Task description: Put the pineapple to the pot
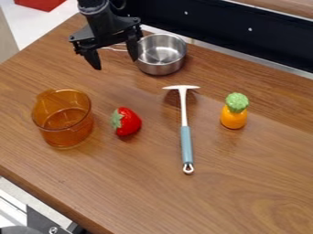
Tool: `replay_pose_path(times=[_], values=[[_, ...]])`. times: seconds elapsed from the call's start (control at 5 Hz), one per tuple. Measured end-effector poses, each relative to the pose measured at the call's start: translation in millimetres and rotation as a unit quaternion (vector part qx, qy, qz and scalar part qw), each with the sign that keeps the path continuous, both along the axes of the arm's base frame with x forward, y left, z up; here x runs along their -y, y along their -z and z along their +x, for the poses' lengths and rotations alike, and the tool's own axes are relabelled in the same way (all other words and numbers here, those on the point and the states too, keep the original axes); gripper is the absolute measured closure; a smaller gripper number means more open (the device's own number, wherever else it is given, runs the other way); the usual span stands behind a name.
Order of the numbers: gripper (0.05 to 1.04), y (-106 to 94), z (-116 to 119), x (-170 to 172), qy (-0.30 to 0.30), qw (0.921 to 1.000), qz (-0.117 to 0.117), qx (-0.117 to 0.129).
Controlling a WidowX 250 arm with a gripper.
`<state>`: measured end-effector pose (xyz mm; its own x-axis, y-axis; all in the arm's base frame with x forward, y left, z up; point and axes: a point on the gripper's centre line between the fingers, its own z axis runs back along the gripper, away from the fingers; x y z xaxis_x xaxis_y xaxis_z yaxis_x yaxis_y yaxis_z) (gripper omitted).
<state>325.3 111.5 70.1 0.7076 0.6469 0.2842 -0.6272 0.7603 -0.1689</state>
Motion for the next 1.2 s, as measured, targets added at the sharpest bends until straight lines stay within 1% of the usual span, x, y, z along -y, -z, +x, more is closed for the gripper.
replay_pose_path(times=[0.2, 0.4, 0.6, 0.8, 1.0, 1.2], values=[[0.080, 9.1, -3.1, 1.4, -0.003, 0.9999, -0.007, -0.015], [0.080, 8.5, -6.6, 6.3, -0.028, 0.9986, -0.032, -0.030], [0.080, -5.6, 6.4, 6.0, -0.065, 0.9969, -0.040, -0.016], [0.081, -8.6, 4.4, 25.8, -0.074, 0.9943, -0.062, -0.047], [0.080, -19.8, 5.0, 69.9, -0.085, 0.9911, -0.082, -0.061], [0.080, -17.6, 8.3, 119.3, -0.101, 0.9887, -0.096, -0.056]])
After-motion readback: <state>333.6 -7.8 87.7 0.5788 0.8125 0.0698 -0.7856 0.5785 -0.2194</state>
